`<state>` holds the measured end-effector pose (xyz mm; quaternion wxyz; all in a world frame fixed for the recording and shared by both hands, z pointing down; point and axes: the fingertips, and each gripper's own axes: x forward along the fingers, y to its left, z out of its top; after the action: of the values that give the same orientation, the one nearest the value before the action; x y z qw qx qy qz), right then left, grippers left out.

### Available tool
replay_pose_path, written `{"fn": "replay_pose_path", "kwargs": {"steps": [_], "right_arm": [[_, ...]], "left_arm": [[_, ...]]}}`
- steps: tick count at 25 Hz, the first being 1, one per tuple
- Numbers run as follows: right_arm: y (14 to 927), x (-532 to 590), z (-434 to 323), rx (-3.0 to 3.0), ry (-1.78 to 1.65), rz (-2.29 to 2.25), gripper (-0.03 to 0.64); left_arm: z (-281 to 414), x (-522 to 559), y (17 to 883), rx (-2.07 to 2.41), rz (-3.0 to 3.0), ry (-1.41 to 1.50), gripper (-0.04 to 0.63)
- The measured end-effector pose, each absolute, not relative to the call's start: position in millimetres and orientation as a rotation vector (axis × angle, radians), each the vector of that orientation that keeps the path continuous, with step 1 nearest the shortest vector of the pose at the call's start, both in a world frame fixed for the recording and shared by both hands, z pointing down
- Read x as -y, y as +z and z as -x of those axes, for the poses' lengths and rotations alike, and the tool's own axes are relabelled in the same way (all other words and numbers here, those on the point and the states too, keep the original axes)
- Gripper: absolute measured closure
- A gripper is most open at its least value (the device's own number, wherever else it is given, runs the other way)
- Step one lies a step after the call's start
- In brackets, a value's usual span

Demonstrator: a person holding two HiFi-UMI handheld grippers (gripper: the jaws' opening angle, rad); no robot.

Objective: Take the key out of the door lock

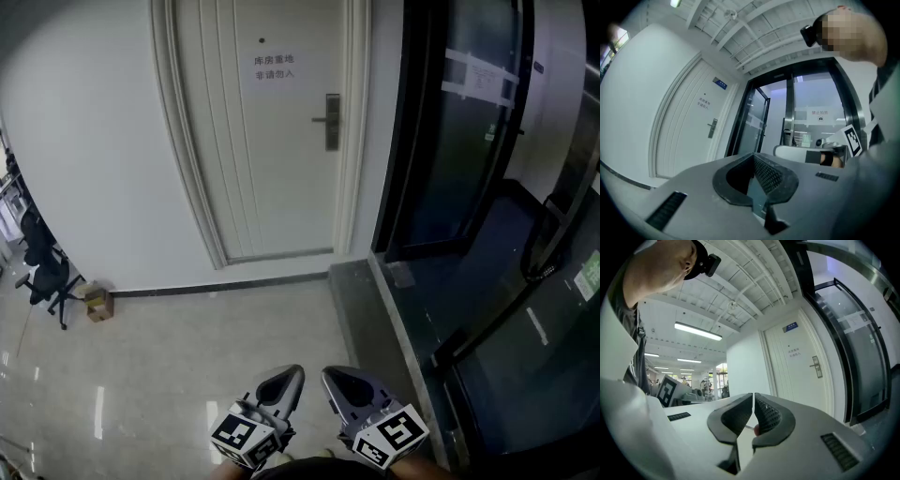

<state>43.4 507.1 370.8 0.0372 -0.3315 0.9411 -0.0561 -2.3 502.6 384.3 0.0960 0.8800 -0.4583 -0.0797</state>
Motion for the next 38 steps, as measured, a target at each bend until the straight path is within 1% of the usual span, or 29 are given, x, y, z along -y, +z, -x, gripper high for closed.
{"fn": "replay_pose_path", "kwargs": {"steps": [7,16,20,22,26,29,33,38], "right_arm": [[371,-495,-64,-2.900,-0.140,1.026,0.600],[374,-484,-96,-2.879,-0.189,0.991,0.601],[378,-472,-107,-2.859,-0.228,1.004,0.601],[380,-462,-107,-2.857,-0.239,1.012,0.601],[388,-441,-101,-2.862,-0.248,1.034,0.600],[393,-417,-96,-2.862,-0.237,1.068,0.601],[391,-369,-86,-2.851,-0.220,1.131,0.601],[382,-303,-61,-2.831,-0.208,1.205,0.601]], "left_arm": [[-4,-495,380,1.356,-2.595,-0.322,0.591],[-24,-477,383,1.387,-2.570,-0.279,0.591],[-34,-464,378,1.362,-2.585,-0.312,0.591],[-32,-455,385,1.377,-2.582,-0.256,0.591],[-29,-433,381,1.359,-2.607,-0.296,0.591],[-21,-409,394,1.365,-2.617,-0.236,0.591],[-4,-360,388,1.368,-2.644,-0.252,0.591],[30,-294,382,1.372,-2.665,-0.196,0.591]]}}
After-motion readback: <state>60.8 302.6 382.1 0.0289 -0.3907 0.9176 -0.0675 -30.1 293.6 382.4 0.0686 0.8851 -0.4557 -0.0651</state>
